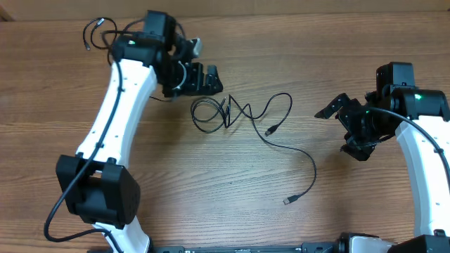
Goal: Untangle cables
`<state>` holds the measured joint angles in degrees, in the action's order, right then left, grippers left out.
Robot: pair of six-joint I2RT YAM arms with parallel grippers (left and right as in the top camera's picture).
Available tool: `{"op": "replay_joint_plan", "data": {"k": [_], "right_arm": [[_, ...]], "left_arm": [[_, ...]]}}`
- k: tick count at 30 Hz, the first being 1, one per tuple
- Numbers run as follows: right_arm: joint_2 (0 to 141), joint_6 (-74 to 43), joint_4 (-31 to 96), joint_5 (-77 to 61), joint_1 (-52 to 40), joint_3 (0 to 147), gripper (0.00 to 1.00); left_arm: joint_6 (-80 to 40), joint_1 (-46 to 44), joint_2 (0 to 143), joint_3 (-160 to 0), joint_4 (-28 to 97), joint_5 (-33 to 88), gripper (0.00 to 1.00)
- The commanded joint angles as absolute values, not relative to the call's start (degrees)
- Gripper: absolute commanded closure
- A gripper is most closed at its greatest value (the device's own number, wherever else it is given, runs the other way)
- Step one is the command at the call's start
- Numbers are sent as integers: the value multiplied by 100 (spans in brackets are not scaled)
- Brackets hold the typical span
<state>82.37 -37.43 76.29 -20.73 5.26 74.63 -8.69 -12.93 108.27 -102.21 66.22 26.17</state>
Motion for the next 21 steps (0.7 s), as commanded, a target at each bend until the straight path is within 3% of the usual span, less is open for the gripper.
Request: {"op": "replay_joint_plan", "data": {"k": [1,2,5,6,8,9,10,21], "right_arm": [[8243,-3699,7616,-2038,554,7496,0],[8243,-3699,7616,-2038,554,7496,0],[8243,-3699,7616,-2038,554,7496,0],[8243,-3699,7616,-2038,554,7496,0],[8243,-3699,7616,-2038,554,7496,0],[8243,-3699,7616,-2038,554,7496,0],[8243,-3699,7616,-2038,554,7496,0],[8243,-3699,7616,-2038,554,7496,0]], "left_arm": [[-1533,-1791,11349,-10151,6377,1973,11],[-1662,-2008,11587,-10151,6202,1968,18],[-1789,-2351,12066,-10151,5929,1892,20],[-1846,-2394,12169,-10151,5887,1855,27],[-1848,-2443,12337,-10151,5819,1844,50],[-1846,-2445,12363,-10151,5813,1841,69],[-1846,-2436,12366,-10165,5811,1850,95],[-1780,-2381,11677,-13019,7419,2244,96]]}}
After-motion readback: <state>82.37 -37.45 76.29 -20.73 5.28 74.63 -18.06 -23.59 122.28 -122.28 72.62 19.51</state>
